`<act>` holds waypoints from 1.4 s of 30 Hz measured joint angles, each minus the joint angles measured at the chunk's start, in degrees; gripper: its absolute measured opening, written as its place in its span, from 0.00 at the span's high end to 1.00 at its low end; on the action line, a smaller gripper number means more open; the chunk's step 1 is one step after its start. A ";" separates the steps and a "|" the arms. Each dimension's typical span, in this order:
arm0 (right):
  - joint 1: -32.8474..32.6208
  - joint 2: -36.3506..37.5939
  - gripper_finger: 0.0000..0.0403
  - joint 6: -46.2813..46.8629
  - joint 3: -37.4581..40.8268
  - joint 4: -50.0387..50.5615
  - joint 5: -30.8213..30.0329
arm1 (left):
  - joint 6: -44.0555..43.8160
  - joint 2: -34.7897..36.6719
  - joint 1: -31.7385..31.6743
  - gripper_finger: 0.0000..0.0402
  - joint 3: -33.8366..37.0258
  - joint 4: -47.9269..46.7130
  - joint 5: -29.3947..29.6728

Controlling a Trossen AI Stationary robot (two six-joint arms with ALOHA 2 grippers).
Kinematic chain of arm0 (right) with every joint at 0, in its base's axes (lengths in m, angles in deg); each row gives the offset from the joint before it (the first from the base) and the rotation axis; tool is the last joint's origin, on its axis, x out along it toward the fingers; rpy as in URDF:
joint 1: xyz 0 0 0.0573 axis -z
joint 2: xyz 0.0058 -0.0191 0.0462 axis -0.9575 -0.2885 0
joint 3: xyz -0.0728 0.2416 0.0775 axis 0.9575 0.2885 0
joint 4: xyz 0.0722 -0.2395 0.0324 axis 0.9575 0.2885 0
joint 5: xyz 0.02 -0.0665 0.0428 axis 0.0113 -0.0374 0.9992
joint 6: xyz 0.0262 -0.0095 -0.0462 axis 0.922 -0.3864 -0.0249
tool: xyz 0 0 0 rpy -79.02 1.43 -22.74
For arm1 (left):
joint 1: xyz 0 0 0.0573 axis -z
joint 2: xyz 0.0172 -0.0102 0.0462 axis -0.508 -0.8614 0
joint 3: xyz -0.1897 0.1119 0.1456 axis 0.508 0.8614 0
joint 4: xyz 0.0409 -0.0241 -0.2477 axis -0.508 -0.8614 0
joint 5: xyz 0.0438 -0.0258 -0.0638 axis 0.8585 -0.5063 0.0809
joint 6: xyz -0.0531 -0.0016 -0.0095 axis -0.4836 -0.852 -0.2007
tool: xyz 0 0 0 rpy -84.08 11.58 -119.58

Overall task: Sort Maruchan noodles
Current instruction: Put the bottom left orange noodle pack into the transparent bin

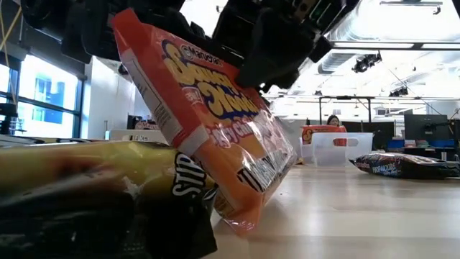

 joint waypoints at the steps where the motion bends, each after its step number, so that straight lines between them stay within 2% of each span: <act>1: -0.13 -0.31 0.50 0.01 0.00 -0.91 -0.01 | 0.00 0.00 -0.04 1.00 0.00 0.16 -0.01; 9: -2.05 -3.70 0.53 -1.86 0.00 -5.52 1.17 | -0.10 -0.02 -0.01 1.00 0.00 0.21 -0.28; 17: -3.17 -4.16 0.69 -0.87 0.00 -6.91 3.16 | -3.97 0.40 -0.03 0.99 0.00 -0.11 0.84; 21: -3.12 -4.10 0.74 -0.42 0.00 -7.27 3.04 | -5.20 3.50 -0.35 0.93 0.00 -5.13 1.27; 28: -3.12 -1.01 0.75 -1.57 0.00 -5.12 1.02 | -7.83 14.75 -0.15 0.80 2.34 -15.38 3.69; 35: -2.98 7.58 0.75 -6.27 0.04 4.88 -9.28 | -12.69 25.67 1.62 0.75 12.05 -10.50 9.33; 42: -1.81 21.46 0.75 -8.83 0.03 15.98 -24.25 | -18.31 28.62 2.21 0.75 20.25 -0.29 13.47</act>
